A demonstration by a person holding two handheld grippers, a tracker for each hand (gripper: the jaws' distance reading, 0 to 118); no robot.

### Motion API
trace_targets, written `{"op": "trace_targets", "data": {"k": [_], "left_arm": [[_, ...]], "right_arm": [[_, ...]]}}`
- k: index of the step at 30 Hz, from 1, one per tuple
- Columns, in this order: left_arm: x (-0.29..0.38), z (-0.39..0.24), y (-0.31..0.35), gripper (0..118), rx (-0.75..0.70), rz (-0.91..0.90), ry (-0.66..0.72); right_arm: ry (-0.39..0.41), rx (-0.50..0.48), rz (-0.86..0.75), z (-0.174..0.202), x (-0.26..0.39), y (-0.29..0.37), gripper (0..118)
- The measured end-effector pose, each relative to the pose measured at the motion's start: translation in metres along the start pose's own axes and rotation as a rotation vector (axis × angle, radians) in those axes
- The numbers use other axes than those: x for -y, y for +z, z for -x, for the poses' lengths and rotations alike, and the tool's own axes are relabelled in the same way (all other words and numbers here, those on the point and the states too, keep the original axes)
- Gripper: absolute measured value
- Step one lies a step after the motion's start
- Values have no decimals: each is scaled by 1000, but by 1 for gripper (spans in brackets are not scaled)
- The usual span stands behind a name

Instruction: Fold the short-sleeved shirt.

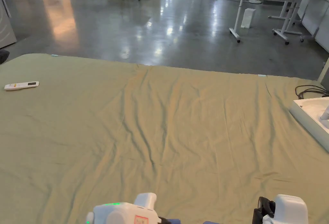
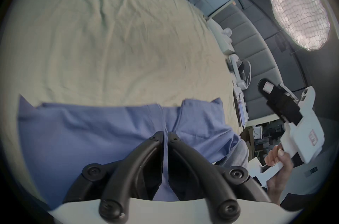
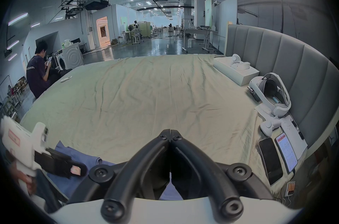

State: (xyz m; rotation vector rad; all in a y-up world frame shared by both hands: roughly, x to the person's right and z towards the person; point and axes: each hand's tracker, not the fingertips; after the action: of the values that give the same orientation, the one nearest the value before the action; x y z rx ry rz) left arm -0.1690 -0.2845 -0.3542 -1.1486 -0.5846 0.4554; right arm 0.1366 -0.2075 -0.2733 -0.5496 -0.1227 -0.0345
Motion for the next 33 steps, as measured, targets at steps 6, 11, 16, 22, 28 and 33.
{"op": "trace_targets", "data": {"k": [6,11,16,22,28,33], "left_arm": [[-21,61,76,64,-61,-102,26],[-14,125,114,64,-98,-133,79],[2,163,108,67,-11,-16,159],[12,184,82,69,38,36,209],[19,185,68,71,274,82,309],[26,190,57,71,295,74,253]], "right_arm": [[19,-13,-47,1,-10,4,0],[19,-6,-111,4,-16,7,0],[12,-7,-157,8,-25,9,0],[25,-13,-165,15,-31,10,0],[34,-21,-162,20,-31,10,0],[45,-21,-159,22,-30,11,0]]}}
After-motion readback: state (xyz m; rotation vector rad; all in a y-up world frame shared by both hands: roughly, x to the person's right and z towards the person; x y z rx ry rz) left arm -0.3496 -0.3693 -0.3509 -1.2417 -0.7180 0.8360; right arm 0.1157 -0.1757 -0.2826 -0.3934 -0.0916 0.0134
